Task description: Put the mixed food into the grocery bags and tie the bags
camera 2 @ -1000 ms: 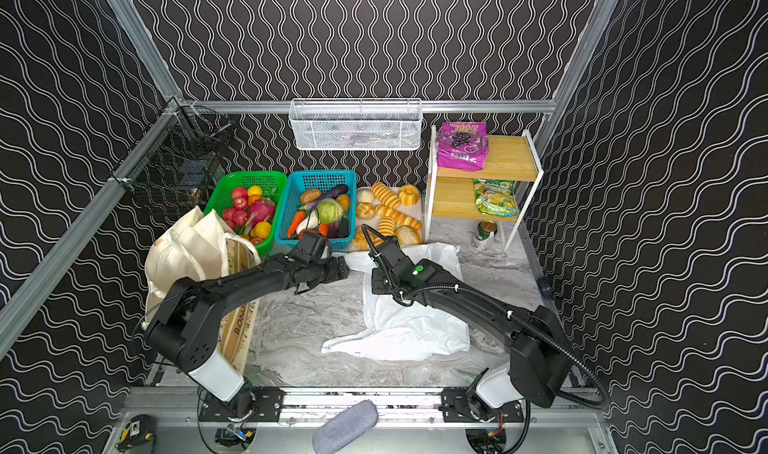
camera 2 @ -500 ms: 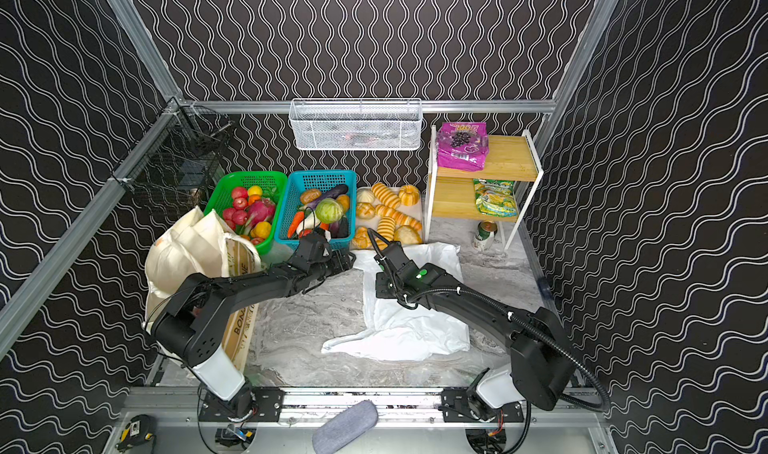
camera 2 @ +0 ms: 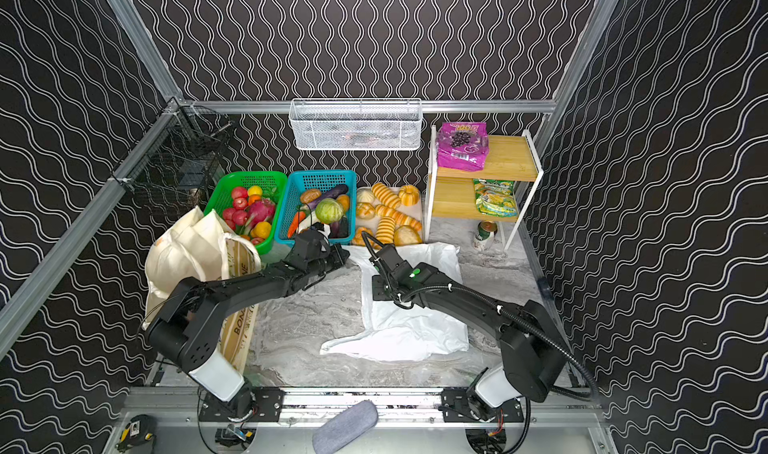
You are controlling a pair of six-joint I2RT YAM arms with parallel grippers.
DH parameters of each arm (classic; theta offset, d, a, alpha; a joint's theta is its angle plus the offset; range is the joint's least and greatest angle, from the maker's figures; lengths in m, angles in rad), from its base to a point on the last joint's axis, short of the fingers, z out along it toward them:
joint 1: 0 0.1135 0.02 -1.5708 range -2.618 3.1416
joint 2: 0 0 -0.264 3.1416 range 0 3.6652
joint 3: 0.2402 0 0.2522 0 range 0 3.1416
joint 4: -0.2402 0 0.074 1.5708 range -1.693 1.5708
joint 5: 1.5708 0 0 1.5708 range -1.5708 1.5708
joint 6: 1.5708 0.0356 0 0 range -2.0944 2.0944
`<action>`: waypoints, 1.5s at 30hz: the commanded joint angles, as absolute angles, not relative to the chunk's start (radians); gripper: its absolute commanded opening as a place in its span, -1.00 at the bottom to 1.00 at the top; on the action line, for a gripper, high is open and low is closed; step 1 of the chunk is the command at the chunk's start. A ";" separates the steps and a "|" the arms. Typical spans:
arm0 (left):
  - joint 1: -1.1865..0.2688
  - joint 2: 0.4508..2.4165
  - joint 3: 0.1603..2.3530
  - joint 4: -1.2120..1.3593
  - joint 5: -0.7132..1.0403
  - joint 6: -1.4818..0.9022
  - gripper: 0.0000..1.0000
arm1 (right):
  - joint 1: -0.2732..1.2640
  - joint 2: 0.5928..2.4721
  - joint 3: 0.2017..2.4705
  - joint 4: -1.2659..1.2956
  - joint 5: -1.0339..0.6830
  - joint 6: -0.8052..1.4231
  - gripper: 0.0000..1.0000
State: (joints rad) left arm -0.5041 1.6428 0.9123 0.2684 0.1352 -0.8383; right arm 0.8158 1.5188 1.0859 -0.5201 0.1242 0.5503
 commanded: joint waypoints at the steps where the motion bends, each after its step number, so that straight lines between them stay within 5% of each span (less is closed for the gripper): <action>1: -0.503 1.599 0.923 0.280 0.150 -0.875 -1.00 | 0.844 1.551 1.129 -0.592 0.193 0.527 0.21; 10: -0.510 1.513 0.967 0.215 0.196 -0.954 -1.00 | 0.956 1.714 1.324 -0.818 0.451 0.681 0.50; 20: -0.512 1.423 1.008 0.164 0.229 -0.967 -1.00 | 0.974 1.833 1.411 -0.894 0.624 0.798 0.40; 26: -0.513 1.385 1.009 0.140 0.215 -0.963 -1.00 | 0.974 1.860 1.423 -0.906 0.628 0.800 -0.04; 34: -0.514 1.393 1.030 0.136 0.244 -0.972 -1.00 | 0.996 1.837 1.439 -0.760 0.545 0.700 0.42; 45: -0.514 1.382 1.043 0.109 0.238 -0.953 -1.00 | 0.993 1.908 1.455 -0.904 0.740 0.790 0.14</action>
State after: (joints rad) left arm -0.5125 1.3911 1.0290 0.0578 0.2169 -0.9623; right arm 0.9928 1.9305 1.4696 -0.8413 0.6960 0.7639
